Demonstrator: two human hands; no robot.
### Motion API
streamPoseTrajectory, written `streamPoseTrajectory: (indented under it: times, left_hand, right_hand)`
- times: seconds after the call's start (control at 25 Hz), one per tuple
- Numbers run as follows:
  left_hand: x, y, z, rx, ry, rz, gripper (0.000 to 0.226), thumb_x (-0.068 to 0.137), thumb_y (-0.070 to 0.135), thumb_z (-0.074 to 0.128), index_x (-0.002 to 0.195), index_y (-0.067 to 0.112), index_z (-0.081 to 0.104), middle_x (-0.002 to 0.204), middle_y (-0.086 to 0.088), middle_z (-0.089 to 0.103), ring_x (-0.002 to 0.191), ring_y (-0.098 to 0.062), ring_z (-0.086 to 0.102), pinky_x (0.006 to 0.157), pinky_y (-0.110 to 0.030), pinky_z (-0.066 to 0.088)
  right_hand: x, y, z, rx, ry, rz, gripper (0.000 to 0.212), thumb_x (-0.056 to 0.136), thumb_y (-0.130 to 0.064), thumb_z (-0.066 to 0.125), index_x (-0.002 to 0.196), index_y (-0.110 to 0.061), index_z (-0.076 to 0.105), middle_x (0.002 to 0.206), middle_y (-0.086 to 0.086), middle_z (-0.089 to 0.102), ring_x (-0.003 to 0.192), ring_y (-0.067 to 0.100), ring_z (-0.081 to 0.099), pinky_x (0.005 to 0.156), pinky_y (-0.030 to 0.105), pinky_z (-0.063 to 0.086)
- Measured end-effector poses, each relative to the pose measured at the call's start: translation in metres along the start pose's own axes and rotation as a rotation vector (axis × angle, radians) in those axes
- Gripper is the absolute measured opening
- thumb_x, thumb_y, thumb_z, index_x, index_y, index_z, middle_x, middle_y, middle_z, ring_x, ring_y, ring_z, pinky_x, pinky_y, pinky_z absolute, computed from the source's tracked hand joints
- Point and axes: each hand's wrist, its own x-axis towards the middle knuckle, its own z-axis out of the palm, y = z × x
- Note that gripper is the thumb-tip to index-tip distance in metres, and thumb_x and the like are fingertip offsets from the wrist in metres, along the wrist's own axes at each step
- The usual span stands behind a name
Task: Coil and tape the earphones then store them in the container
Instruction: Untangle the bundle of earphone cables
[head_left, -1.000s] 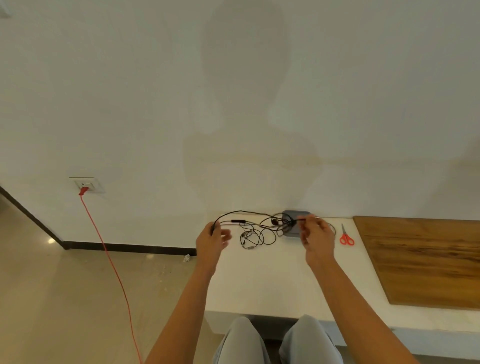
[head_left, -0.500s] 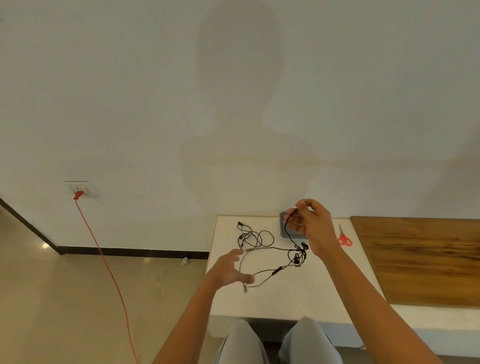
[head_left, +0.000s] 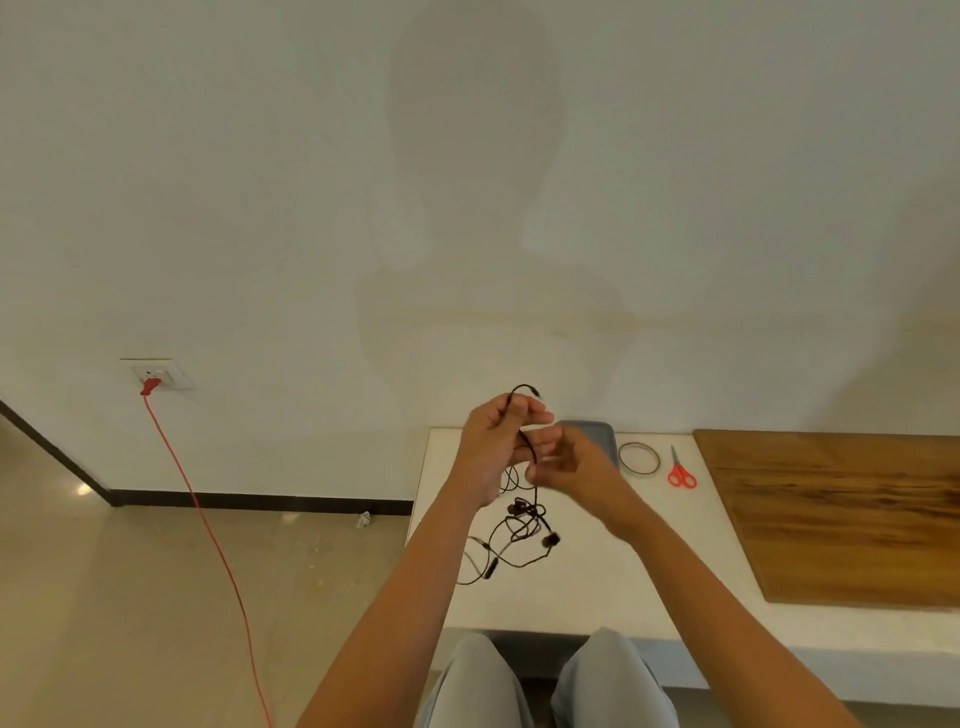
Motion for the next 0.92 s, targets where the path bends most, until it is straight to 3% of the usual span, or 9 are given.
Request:
streamPoseTrajectory:
  times: [0.08, 0.2, 0.32, 0.4, 0.48, 0.56, 0.68, 0.76, 0.92]
  left_hand:
    - [0.002, 0.008, -0.003, -0.099, 0.039, 0.024, 0.028, 0.102, 0.022, 0.041, 0.095, 0.004, 0.062, 0.09, -0.009, 0.071, 0.077, -0.023, 0.073, 0.069, -0.031, 0.061]
    - [0.005, 0.017, -0.017, -0.135, 0.128, 0.064, 0.029, 0.103, 0.024, 0.04, 0.094, 0.007, 0.062, 0.09, -0.007, 0.071, 0.073, -0.019, 0.072, 0.067, -0.03, 0.06]
    - [0.009, 0.022, -0.049, -0.117, 0.285, 0.097, 0.027, 0.103, 0.024, 0.041, 0.088, 0.014, 0.061, 0.088, -0.001, 0.071, 0.062, -0.013, 0.065, 0.053, -0.021, 0.05]
    - [0.01, 0.018, -0.07, -0.082, 0.366, 0.108, 0.027, 0.103, 0.024, 0.041, 0.086, 0.015, 0.06, 0.089, -0.001, 0.071, 0.054, -0.008, 0.049, 0.046, -0.018, 0.039]
    - [0.01, 0.01, -0.083, -0.025, 0.412, 0.08, 0.026, 0.103, 0.024, 0.042, 0.086, 0.015, 0.061, 0.09, -0.003, 0.071, 0.047, -0.005, 0.034, 0.043, -0.017, 0.032]
    - [0.006, 0.001, -0.088, 0.12, 0.44, -0.006, 0.022, 0.099, 0.022, 0.048, 0.087, 0.014, 0.064, 0.089, -0.004, 0.07, 0.041, -0.003, 0.031, 0.044, -0.019, 0.031]
    - [-0.001, -0.012, -0.082, 0.406, 0.33, -0.114, 0.022, 0.086, 0.034, 0.066, 0.078, 0.013, 0.064, 0.079, 0.0, 0.066, 0.051, -0.007, 0.043, 0.059, -0.026, 0.036]
    - [-0.006, -0.021, -0.071, 0.469, 0.137, -0.145, 0.041, 0.074, 0.05, 0.073, 0.069, 0.019, 0.046, 0.075, 0.0, 0.061, 0.066, -0.012, 0.05, 0.067, -0.031, 0.037]
    - [-0.013, -0.032, -0.044, 0.421, -0.042, -0.154, 0.049, 0.072, 0.035, 0.083, 0.082, 0.017, 0.038, 0.081, -0.004, 0.068, 0.08, -0.015, 0.063, 0.077, -0.034, 0.053]
  right_hand:
    - [-0.009, 0.019, 0.015, -0.072, -0.048, 0.042, 0.024, 0.078, -0.015, 0.076, 0.098, -0.014, 0.064, 0.091, 0.013, 0.071, 0.081, 0.02, 0.07, 0.069, 0.026, 0.054]
    - [-0.014, 0.036, 0.023, -0.193, 0.056, 0.009, 0.007, 0.08, -0.014, 0.073, 0.085, -0.013, 0.068, 0.08, 0.006, 0.072, 0.074, 0.019, 0.07, 0.066, 0.036, 0.056]
    - [-0.017, 0.038, 0.012, -0.159, 0.142, 0.032, 0.012, 0.077, -0.011, 0.076, 0.086, -0.013, 0.069, 0.083, 0.005, 0.073, 0.077, 0.017, 0.072, 0.067, 0.027, 0.058]
    - [-0.019, 0.036, 0.004, -0.099, 0.181, 0.043, 0.012, 0.076, -0.007, 0.077, 0.085, -0.009, 0.069, 0.081, 0.007, 0.073, 0.074, 0.015, 0.072, 0.067, 0.021, 0.056]
    - [-0.019, 0.032, -0.002, -0.092, 0.197, 0.03, 0.008, 0.077, -0.004, 0.074, 0.083, -0.008, 0.07, 0.077, 0.007, 0.073, 0.072, 0.016, 0.072, 0.068, 0.02, 0.057]
    - [-0.017, 0.028, -0.002, -0.06, 0.227, 0.021, 0.005, 0.082, -0.004, 0.07, 0.083, -0.008, 0.068, 0.077, 0.009, 0.073, 0.073, 0.02, 0.072, 0.068, 0.024, 0.058]
    - [-0.014, 0.023, 0.001, -0.031, 0.267, 0.013, 0.002, 0.089, -0.005, 0.062, 0.088, -0.004, 0.064, 0.077, 0.013, 0.072, 0.069, 0.02, 0.071, 0.065, 0.025, 0.059]
    - [-0.013, 0.019, 0.004, -0.033, 0.266, -0.004, 0.002, 0.089, -0.005, 0.062, 0.088, -0.003, 0.063, 0.075, 0.014, 0.072, 0.067, 0.02, 0.071, 0.065, 0.026, 0.059]
    - [-0.012, 0.012, 0.008, -0.079, 0.225, -0.042, 0.01, 0.08, -0.007, 0.073, 0.087, -0.004, 0.066, 0.076, 0.012, 0.073, 0.07, 0.021, 0.072, 0.068, 0.027, 0.059]
